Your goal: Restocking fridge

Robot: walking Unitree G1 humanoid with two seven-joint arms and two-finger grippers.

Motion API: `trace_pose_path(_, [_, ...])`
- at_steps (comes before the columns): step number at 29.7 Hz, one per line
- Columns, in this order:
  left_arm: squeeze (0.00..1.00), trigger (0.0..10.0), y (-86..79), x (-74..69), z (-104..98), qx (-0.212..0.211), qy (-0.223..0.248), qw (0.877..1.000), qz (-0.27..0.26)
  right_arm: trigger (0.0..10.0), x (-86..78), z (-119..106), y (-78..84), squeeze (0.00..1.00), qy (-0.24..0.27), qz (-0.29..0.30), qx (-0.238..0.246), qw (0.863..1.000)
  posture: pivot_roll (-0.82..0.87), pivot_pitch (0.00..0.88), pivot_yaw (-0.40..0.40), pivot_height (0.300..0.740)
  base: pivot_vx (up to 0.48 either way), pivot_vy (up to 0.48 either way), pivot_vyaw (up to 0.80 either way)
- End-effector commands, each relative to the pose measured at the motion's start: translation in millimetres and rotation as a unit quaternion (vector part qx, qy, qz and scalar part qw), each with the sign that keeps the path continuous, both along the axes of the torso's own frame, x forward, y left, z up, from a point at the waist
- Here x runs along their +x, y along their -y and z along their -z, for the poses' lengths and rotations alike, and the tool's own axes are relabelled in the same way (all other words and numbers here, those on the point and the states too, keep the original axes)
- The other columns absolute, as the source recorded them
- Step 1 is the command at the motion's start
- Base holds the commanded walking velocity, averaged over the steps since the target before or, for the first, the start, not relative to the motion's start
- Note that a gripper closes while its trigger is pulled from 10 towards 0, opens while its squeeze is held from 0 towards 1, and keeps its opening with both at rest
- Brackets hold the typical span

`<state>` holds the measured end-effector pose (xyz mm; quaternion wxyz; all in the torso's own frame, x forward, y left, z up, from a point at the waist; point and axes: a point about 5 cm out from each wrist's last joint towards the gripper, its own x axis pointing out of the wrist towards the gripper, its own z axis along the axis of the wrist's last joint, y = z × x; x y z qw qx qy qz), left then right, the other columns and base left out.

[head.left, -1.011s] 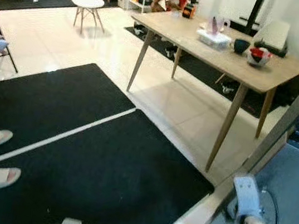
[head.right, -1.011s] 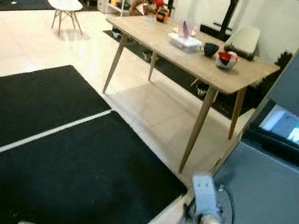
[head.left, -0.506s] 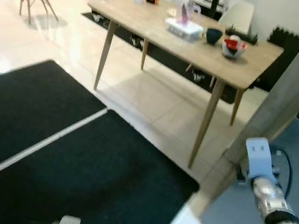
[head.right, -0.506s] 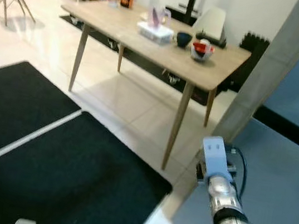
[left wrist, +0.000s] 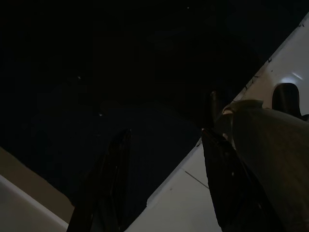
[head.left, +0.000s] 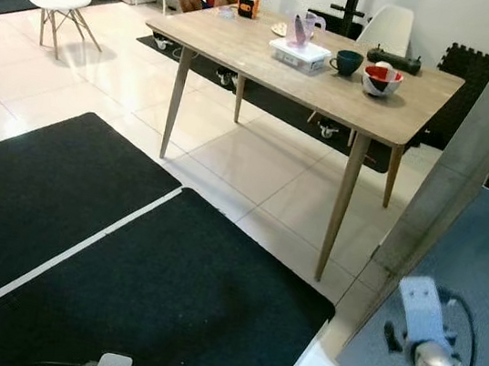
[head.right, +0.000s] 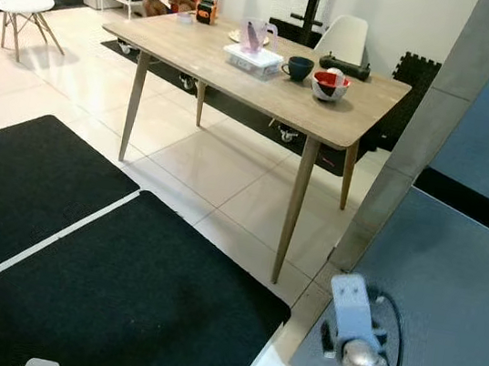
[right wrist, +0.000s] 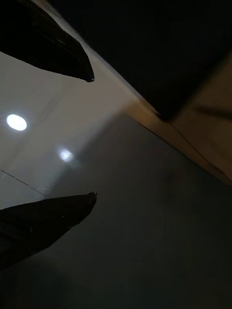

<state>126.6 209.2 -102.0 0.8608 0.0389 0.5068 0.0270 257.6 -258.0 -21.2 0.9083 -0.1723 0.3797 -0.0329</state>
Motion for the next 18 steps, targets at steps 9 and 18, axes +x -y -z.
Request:
trace_pose_path(9, [0.00,10.0,6.9,-1.3,1.9,-0.006,-0.007,1.000,-0.004,10.0,-115.5,66.8,-3.1,0.00,-0.217,-0.024,0.018,0.976,-0.12,0.000,-0.024,0.740,0.000,0.000,0.60])
trace_pose_path(18, [0.00,10.0,3.7,-5.6,2.8,-0.003,-0.017,1.000,0.007,10.0,-139.4,70.7,10.4,0.00,-0.241,0.005,-0.003,0.970,-0.13,0.000,-0.013,0.740,0.000,0.000,0.43])
